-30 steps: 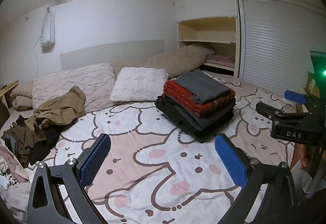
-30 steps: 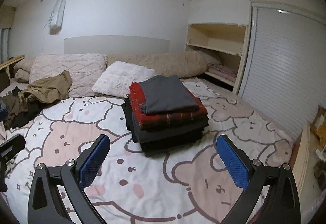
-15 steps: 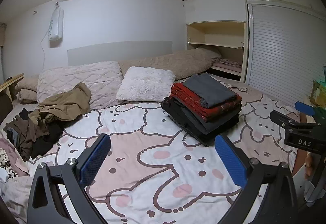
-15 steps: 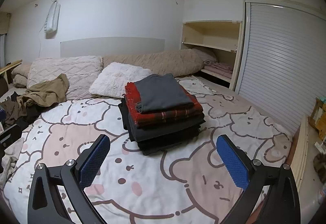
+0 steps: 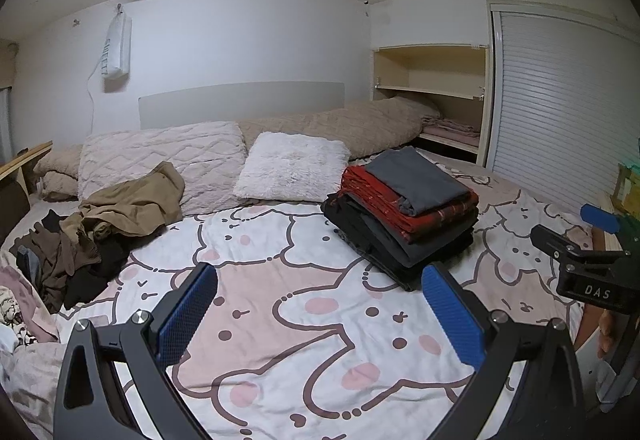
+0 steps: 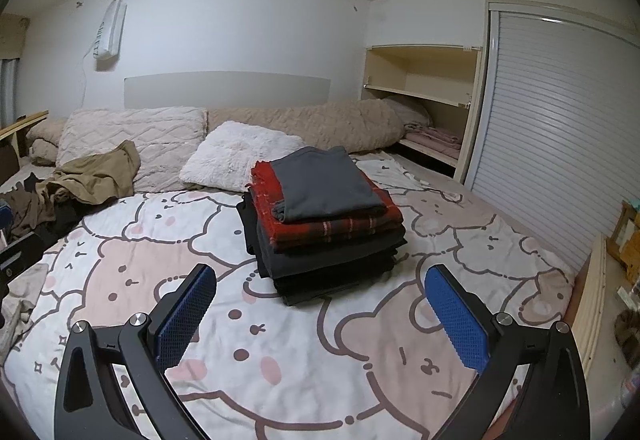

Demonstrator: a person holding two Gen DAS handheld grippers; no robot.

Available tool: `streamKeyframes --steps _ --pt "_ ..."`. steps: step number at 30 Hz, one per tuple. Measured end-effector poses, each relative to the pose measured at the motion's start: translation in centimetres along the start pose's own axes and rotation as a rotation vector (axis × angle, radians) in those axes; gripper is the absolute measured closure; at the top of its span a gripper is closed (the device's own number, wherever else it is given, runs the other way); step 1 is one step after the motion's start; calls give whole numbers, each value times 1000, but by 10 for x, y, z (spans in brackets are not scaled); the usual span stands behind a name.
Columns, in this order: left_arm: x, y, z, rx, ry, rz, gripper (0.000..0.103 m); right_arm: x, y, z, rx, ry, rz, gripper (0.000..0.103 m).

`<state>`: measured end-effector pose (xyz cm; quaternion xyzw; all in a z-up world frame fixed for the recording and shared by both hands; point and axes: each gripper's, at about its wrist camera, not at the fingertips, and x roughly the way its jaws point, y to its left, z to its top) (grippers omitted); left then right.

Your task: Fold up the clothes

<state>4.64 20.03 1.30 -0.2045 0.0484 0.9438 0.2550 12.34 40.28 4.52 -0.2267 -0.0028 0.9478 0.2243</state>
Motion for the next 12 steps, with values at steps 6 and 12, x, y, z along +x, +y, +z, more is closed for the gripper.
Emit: streamKeyframes --steps 6,12 --pt "-1 -1 0 13 -1 -4 0 0 0 0 -8 -1 -4 0" --pt "-2 -4 -1 26 1 -7 0 1 -1 0 -7 5 -5 0"
